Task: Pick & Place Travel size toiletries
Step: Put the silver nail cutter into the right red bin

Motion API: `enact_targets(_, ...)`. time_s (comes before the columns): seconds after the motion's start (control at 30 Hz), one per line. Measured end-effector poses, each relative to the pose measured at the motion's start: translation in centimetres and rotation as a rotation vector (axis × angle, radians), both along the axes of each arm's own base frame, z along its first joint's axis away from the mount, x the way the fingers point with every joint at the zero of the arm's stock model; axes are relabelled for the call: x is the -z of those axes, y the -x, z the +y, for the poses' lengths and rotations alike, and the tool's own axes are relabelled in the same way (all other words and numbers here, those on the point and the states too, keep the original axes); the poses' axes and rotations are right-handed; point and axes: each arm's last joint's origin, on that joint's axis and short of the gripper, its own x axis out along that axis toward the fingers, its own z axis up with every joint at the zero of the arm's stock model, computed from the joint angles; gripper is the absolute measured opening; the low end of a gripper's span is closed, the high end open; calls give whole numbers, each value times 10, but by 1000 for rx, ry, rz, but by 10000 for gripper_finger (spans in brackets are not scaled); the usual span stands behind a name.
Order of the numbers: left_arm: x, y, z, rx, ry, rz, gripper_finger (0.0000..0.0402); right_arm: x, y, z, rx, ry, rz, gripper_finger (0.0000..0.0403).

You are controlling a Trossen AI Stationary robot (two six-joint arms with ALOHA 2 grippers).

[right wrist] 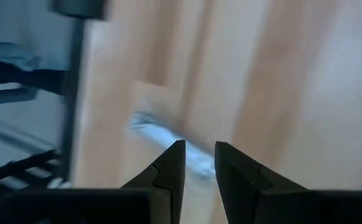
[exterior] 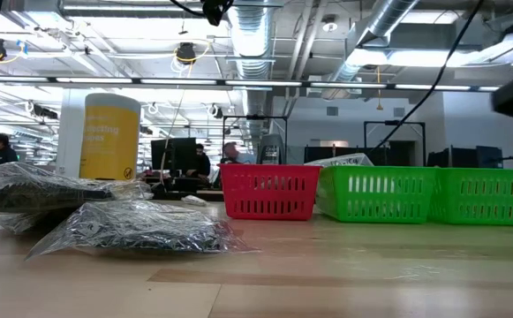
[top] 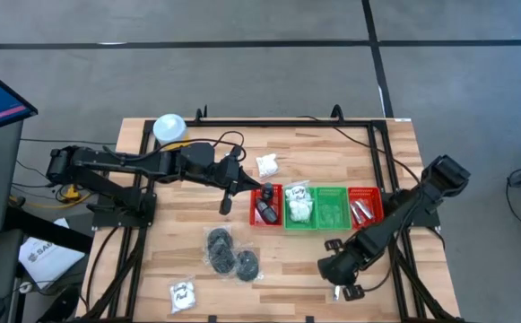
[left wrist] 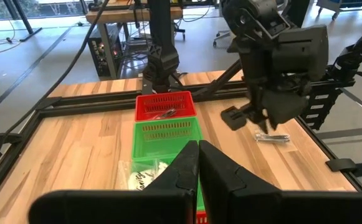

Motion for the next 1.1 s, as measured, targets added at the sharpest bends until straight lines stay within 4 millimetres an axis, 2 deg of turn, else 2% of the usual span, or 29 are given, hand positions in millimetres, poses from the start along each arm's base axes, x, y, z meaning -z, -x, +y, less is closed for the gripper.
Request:
enact_targets(0.17,0,0,0,0,0,-1,4,-2,9,15,-65,-43,-26,100)
enact_targets(0.33,-1,0,0,0,0,-7,4,-3,18,29,-132,-70,-59,138)
enact_targets(0.67,-2,-1,0,0,0,-26,3,-4,28,41,-305,-46,-156,208)
enact_targets(0.83,-3,-1,0,1,0,-31,3,-5,30,43,-352,4,-228,219)
enact_targets(1.1,-3,-1,0,-20,75,-30,4,-4,30,47,-358,41,-284,209)
